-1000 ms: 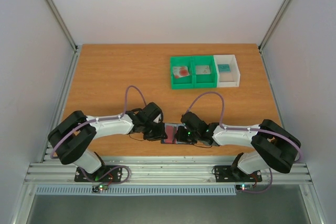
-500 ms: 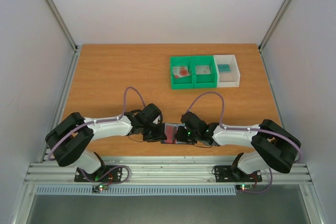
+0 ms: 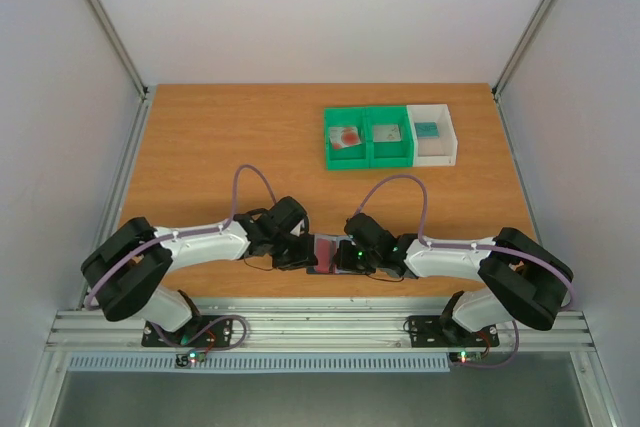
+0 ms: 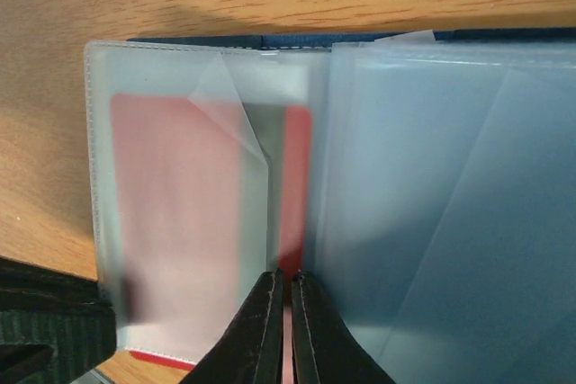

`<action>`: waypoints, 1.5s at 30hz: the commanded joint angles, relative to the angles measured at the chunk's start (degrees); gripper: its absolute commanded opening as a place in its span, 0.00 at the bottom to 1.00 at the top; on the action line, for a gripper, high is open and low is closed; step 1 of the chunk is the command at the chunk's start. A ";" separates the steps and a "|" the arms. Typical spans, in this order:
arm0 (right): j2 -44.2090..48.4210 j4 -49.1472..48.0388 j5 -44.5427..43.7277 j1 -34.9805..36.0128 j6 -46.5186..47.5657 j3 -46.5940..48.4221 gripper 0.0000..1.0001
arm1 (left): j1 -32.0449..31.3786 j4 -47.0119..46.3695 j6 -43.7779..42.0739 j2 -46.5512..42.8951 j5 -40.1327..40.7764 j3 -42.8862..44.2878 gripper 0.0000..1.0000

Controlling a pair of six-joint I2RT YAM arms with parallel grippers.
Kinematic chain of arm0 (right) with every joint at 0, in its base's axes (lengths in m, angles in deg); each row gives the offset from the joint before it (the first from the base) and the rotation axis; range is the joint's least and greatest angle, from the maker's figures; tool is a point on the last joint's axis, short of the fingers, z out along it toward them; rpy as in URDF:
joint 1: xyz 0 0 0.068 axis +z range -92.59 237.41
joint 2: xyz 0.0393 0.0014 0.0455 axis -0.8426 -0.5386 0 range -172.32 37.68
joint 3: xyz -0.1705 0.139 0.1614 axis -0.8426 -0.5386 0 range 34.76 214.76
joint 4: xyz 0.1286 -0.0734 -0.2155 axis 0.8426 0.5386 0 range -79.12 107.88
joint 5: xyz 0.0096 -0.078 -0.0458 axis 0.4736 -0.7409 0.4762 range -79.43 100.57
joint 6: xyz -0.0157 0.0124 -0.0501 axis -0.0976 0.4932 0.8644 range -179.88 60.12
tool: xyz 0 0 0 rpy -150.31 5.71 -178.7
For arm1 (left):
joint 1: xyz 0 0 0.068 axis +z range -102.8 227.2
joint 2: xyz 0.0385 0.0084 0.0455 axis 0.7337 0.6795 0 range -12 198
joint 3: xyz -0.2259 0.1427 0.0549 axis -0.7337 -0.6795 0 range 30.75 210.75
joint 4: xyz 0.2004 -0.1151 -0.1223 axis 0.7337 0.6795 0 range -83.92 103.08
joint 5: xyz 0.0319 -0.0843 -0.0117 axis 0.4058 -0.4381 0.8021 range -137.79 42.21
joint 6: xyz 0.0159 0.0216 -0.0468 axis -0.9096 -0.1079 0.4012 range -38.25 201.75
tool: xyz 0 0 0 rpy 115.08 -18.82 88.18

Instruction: Take the credit cards out of the card holder

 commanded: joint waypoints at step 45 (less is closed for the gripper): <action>12.12 -1.13 -7.06 0.51 -0.25 -5.71 0.08 | -4.23 -3.24 -5.22 6.41 -1.21 9.36 0.12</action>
